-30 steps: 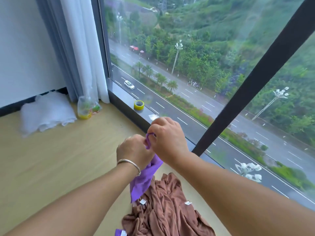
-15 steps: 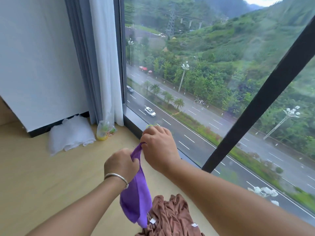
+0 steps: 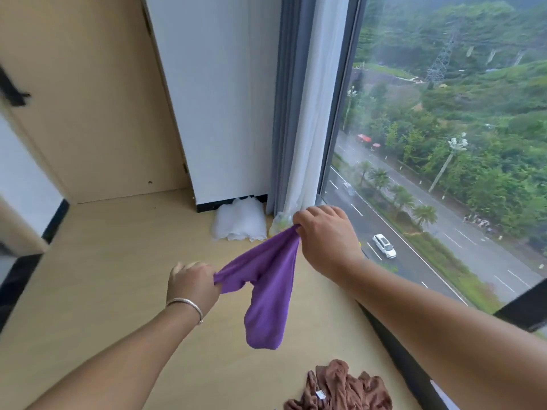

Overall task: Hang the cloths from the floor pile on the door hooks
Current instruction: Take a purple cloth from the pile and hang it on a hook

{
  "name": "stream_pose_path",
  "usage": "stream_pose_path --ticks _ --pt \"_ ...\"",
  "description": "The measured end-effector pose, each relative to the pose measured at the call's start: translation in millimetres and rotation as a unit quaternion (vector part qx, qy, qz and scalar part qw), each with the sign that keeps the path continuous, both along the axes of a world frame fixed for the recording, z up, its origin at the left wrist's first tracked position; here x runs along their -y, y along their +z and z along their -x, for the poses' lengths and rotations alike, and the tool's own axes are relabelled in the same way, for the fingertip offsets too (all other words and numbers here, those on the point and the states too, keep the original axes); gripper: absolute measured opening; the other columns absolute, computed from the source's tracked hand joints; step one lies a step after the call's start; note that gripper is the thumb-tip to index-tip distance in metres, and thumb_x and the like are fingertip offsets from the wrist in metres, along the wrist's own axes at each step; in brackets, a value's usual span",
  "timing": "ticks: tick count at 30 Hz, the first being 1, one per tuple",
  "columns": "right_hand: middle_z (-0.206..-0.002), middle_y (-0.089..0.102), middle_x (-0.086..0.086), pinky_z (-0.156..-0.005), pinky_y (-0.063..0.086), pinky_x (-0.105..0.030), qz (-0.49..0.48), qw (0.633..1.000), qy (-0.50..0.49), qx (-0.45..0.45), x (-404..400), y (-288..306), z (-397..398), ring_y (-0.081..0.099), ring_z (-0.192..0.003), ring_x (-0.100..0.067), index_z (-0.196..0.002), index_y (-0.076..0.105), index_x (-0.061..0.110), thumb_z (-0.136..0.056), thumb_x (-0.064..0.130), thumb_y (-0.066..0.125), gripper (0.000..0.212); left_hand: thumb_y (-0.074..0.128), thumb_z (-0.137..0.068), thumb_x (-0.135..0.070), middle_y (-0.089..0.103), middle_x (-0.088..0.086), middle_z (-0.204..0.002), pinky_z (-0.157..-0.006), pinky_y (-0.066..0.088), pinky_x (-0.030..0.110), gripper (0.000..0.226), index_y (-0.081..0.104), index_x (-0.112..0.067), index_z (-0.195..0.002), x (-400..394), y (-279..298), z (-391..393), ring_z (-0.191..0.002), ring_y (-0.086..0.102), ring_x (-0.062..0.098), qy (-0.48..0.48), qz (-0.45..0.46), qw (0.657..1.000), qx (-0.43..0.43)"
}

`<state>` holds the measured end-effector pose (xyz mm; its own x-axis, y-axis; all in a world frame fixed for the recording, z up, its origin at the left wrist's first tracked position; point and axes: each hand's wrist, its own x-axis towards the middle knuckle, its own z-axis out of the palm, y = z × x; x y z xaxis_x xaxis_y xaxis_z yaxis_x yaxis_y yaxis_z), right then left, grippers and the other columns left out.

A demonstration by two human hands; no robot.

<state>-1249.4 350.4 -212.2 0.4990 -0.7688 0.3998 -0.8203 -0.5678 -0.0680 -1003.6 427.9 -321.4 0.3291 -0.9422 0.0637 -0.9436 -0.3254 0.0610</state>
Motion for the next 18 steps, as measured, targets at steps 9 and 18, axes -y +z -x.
stream_pose_path --ticks 9,18 --pt "-0.082 0.065 0.005 -0.08 0.037 -0.033 0.02 0.996 0.084 -0.036 -35 9 -22 0.057 -0.083 -0.024 -0.09 0.06 0.024 -0.096 0.021 0.049 0.013 0.05 -0.092 -0.042 0.063 -0.009 -0.093 -0.103 0.03 0.035 0.022 0.067 -0.028 -0.086 -119 60 -75 -0.103 0.055 0.014 0.114 -0.029 0.991 0.064" --pt "-0.079 0.061 0.01 -0.083 0.032 -0.03 0.018 0.983 0.1 -0.152 -102 -3 -58 0.055 -0.088 -0.018 -0.087 0.062 0.031 -0.088 0.021 0.056 0.012 0.06 -0.089 -0.044 0.058 -0.014 -0.09 -0.111 0.023 0.042 0.02 0.07 -0.03 -0.08 -212 105 -137 -0.115 0.048 0.012 0.103 -0.003 0.993 0.065"
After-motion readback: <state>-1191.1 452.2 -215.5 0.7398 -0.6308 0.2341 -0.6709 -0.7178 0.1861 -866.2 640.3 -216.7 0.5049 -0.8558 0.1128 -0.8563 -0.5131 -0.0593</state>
